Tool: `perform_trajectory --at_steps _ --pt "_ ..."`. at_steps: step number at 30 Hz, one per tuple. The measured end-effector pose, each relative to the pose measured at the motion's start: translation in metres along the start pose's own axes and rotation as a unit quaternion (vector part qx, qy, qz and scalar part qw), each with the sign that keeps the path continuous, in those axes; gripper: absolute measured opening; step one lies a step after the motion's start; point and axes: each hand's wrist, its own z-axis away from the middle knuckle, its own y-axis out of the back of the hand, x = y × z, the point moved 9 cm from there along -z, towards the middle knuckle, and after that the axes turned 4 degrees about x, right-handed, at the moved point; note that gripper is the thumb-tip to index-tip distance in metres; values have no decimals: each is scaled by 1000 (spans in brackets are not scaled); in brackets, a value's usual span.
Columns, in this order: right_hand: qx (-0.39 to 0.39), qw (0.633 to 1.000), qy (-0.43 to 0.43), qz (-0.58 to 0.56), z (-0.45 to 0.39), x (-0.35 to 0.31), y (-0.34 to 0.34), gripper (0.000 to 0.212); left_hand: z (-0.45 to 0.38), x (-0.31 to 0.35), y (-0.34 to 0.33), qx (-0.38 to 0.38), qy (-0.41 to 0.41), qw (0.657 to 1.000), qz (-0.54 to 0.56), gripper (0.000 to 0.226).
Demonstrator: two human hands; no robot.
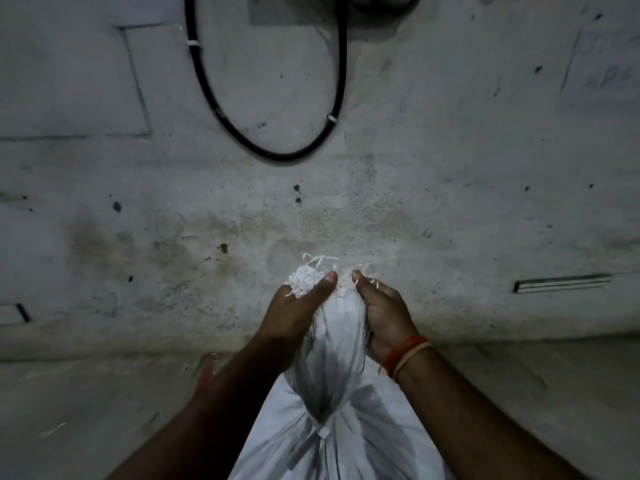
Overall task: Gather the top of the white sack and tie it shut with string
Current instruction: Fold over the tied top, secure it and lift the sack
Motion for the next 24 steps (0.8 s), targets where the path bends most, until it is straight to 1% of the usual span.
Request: perform_trajectory --at_steps 2,3,6,7,8,9,10,11,12,14,16,17,19,20,22,24 --pt "-3 1000 -25 3 2 6 -1 35 2 -7 5 28 28 998 41 28" --pt "12 999 -33 13 3 7 1 39 2 -9 11 48 35 997 54 29" --pt "83 992 0 96 9 -6 16 57 1 -12 30 100 29 992 70 35" --pt "91 990 2 111 13 -8 18 65 2 -13 33 104 26 991 77 35" --pt "81 991 -1 108 18 -8 17 72 3 -14 34 100 26 991 84 35" --pt "53 995 -6 89 22 -7 10 82 5 -15 32 89 29 992 88 34" --pt "9 998 -12 62 26 -5 -1 90 7 -15 27 71 29 993 93 33" --pt "-36 999 -18 35 30 -2 -12 90 9 -14 22 56 25 993 99 31" --pt "-85 996 -17 18 35 -2 -25 80 11 -12 19 47 19 993 103 31" --pt "-171 985 -1 22 44 -4 -44 48 12 -10 20 53 8 993 108 33" --pt "-176 983 21 37 47 -6 -46 31 11 -9 25 68 -2 992 107 36" --pt "-158 986 36 40 45 -7 -42 27 11 -7 27 77 -12 992 95 37" --pt "-109 989 67 68 39 -10 -34 23 11 0 33 102 -51 993 22 41" --pt "-78 990 74 88 35 -11 -30 22 11 4 35 117 -70 990 -34 49" --pt "-15 993 64 100 25 -9 -19 24 17 14 41 146 -123 971 -143 75" --pt "24 993 54 101 18 -11 -12 29 33 27 39 141 -236 937 -215 95"
